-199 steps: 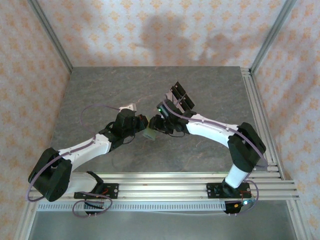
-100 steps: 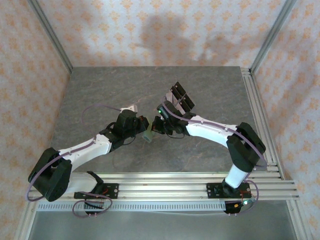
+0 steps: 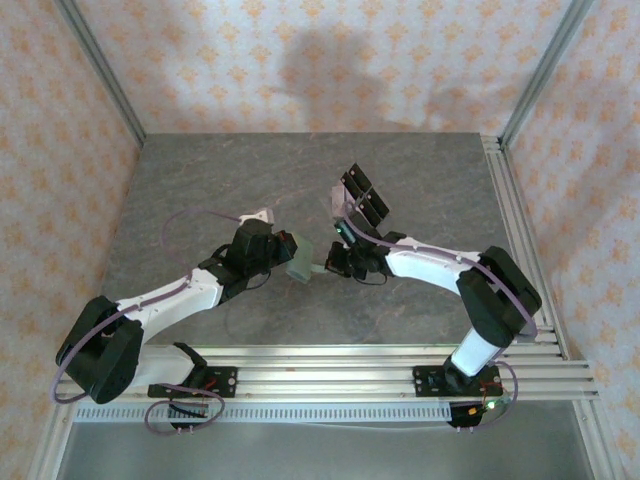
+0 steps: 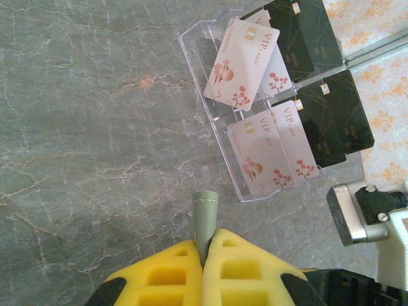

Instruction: Put the credit cards into the card holder

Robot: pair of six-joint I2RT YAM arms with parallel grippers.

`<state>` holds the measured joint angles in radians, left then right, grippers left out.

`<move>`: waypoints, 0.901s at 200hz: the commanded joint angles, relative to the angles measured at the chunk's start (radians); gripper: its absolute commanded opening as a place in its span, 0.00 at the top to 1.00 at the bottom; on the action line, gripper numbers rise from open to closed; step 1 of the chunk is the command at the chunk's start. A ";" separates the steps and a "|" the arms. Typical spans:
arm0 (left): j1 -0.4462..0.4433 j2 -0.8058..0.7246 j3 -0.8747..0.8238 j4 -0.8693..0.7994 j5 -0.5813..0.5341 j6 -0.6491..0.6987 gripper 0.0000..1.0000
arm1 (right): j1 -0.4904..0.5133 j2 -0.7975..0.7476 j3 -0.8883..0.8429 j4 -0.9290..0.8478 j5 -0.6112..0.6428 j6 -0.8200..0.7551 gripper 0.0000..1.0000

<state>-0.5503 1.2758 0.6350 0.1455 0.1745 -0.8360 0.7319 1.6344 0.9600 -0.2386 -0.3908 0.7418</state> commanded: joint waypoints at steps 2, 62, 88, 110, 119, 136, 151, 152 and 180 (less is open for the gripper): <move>0.000 -0.018 0.012 0.031 -0.030 0.013 1.00 | 0.001 -0.051 -0.005 -0.022 0.017 -0.012 1.00; -0.001 0.041 0.008 0.016 -0.033 0.029 1.00 | 0.000 -0.082 0.005 -0.021 0.000 -0.040 1.00; -0.001 0.100 0.008 0.024 -0.024 0.035 0.90 | -0.002 -0.070 0.001 0.005 -0.025 -0.053 1.00; -0.001 0.130 0.003 0.025 -0.034 0.046 0.74 | -0.005 -0.066 0.000 0.009 -0.036 -0.064 1.00; -0.001 0.135 0.003 0.018 -0.043 0.050 0.66 | -0.006 -0.065 0.002 0.009 -0.041 -0.069 1.00; 0.000 0.132 0.002 -0.005 -0.063 0.065 0.53 | -0.006 -0.068 0.004 -0.001 -0.045 -0.077 1.00; -0.001 0.118 -0.005 -0.024 -0.076 0.078 0.45 | -0.006 -0.075 0.011 -0.009 -0.048 -0.085 1.00; -0.001 0.118 -0.006 -0.026 -0.077 0.079 0.44 | -0.006 -0.076 0.012 -0.011 -0.048 -0.085 1.00; 0.000 0.097 -0.009 -0.052 -0.066 0.099 0.40 | -0.006 -0.098 0.032 -0.022 -0.060 -0.087 1.00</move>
<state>-0.5499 1.4086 0.6331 0.1371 0.1398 -0.7753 0.7319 1.5749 0.9592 -0.2436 -0.4370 0.6769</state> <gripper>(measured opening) 0.593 0.040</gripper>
